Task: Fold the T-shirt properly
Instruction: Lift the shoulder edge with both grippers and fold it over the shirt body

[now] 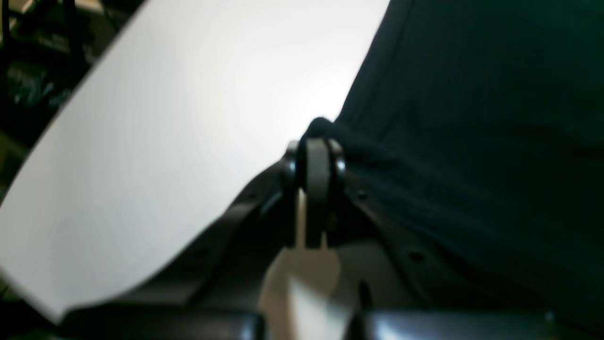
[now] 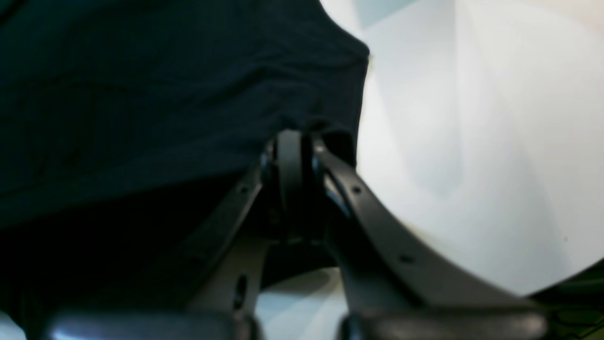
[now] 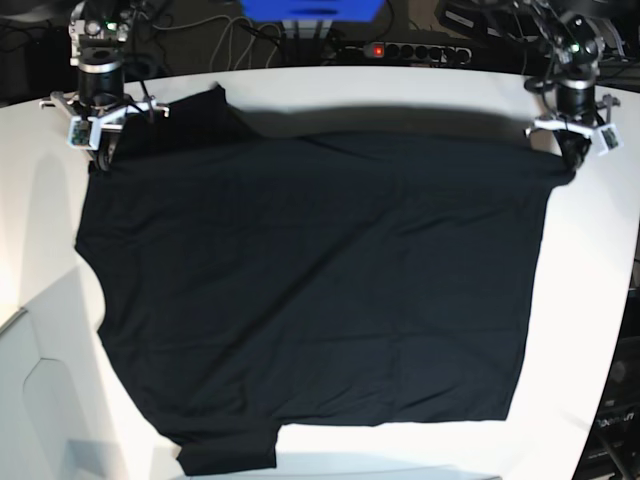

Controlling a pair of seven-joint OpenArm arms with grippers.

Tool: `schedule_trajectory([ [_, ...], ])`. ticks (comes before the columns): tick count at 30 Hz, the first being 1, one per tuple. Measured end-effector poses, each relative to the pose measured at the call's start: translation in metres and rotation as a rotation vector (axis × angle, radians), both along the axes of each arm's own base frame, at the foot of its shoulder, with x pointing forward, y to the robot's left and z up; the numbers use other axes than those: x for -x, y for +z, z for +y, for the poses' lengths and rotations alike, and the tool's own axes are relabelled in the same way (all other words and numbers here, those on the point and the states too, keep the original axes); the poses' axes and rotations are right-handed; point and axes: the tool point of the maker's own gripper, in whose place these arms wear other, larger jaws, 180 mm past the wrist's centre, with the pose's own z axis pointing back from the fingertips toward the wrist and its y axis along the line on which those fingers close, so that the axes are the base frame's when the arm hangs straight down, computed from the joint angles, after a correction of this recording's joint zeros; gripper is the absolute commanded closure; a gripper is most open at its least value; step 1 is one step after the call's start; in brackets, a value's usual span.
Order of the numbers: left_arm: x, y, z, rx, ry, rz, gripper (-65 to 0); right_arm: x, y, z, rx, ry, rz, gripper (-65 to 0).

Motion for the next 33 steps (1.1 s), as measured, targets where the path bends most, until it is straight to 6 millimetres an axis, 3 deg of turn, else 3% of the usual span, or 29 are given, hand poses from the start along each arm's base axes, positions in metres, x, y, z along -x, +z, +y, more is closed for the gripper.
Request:
schedule_trajectory([
  [12, -0.052, 0.027, 0.004, -0.041, -0.004, -0.106, 0.0, -0.058, 0.037, 0.008, -0.007, 0.049, -0.177, 0.0],
  [16, -0.078, 0.043, 0.004, -0.058, -0.003, -0.163, 0.0, -0.071, 0.046, 0.008, -0.006, 0.051, -0.215, 0.0],
  [19, -0.098, 0.048, -0.005, -0.068, -0.041, -0.182, 0.0, -0.085, 0.044, 0.007, -0.020, 0.042, -0.204, 0.0],
  [25, -0.117, 0.036, -0.017, -0.069, -0.079, -0.149, 0.0, -0.107, 0.033, -0.001, -0.030, 0.041, -0.156, 0.0],
  [29, -0.130, 0.030, -0.018, -0.037, -0.074, -0.153, 0.0, -0.123, 0.014, -0.004, -0.057, 0.041, -0.117, 0.0],
  [33, -0.137, 0.029, -0.011, -0.038, -0.073, -0.149, 0.0, -0.137, 0.010, -0.010, -0.043, 0.056, -0.112, 0.0],
])
